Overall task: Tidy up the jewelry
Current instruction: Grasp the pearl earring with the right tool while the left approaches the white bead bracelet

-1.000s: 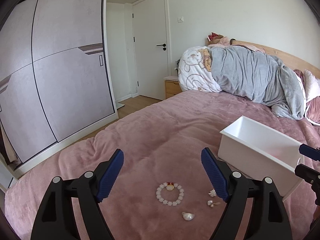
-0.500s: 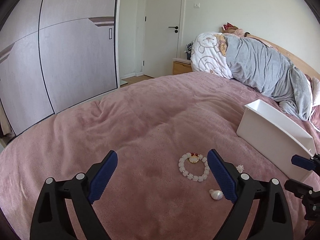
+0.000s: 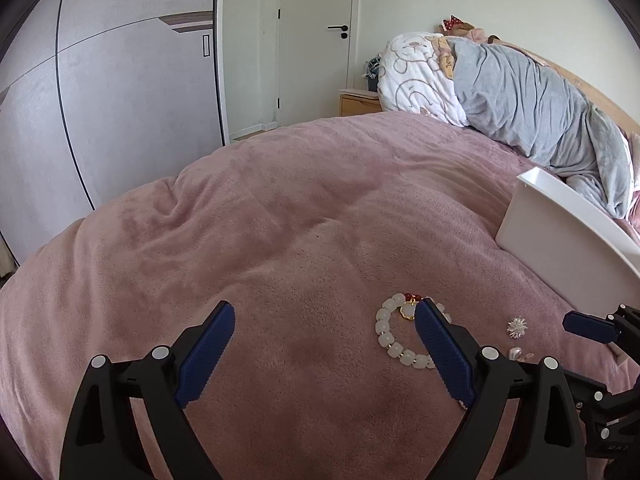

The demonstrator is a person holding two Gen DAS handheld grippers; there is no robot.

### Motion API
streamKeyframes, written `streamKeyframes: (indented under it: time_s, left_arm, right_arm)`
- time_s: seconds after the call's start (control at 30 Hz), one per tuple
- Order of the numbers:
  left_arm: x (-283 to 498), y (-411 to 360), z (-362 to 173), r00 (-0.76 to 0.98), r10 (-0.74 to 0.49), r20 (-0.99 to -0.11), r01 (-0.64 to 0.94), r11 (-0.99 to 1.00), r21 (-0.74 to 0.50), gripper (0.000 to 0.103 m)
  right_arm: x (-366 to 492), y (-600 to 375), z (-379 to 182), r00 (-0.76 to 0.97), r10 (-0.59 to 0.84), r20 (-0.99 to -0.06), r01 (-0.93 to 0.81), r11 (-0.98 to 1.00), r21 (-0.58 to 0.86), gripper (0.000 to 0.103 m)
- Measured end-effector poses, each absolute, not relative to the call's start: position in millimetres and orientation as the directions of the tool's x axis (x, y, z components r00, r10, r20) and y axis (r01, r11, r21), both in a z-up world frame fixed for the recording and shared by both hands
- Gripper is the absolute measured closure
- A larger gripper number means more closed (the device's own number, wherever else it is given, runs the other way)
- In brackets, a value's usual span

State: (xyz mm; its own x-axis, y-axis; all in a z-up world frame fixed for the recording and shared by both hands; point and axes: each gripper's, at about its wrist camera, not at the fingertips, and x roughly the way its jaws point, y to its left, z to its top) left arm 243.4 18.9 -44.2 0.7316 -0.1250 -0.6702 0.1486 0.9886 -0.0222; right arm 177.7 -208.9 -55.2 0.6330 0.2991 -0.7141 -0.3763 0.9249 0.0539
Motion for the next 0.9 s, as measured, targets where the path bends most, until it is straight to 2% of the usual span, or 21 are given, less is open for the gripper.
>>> streamKeyframes:
  time_s: [0.2,0.4,0.47,0.53,0.7,0.77,0.9]
  left_arm:
    - [256,2,-58,0.714,-0.135,-0.687,0.211,0.977,0.028,0.01]
    - [259,-8,-73,0.68,-0.198,-0.706,0.262,0.965,-0.019,0.012]
    - [258,-13,-82,0.669,-0.187,-0.719,0.273,0.962,0.005,0.021]
    - [259,-16,-88,0.668,-0.166,-0.726,0.266,0.964,0.025,0.025]
    - [261,-10,-93,0.667,-0.163,-0.727,0.236,0.972,0.0,0.039]
    - [260,-7,-93,0.675,-0.149,-0.723,0.219,0.976,0.004,0.054]
    - [260,0,-96,0.675,-0.159,-0.72,0.204,0.979,-0.025,0.062]
  right_arm:
    - [192,-206,-75,0.618,0.271,-0.738,-0.346,0.937,0.054,0.046]
    - [202,-205,-91,0.591,0.268,-0.761,-0.335,0.94,0.07,0.056]
    - [203,-204,-94,0.583,0.277,-0.764,-0.343,0.936,0.078,0.061]
    - [202,-203,-97,0.576,0.289,-0.765,-0.354,0.931,0.085,0.067]
    - [200,-204,-104,0.572,0.307,-0.761,-0.354,0.929,0.109,0.074]
    - [196,-204,-105,0.566,0.319,-0.76,-0.356,0.926,0.124,0.079]
    - [189,-204,-107,0.556,0.341,-0.758,-0.358,0.921,0.151,0.08]
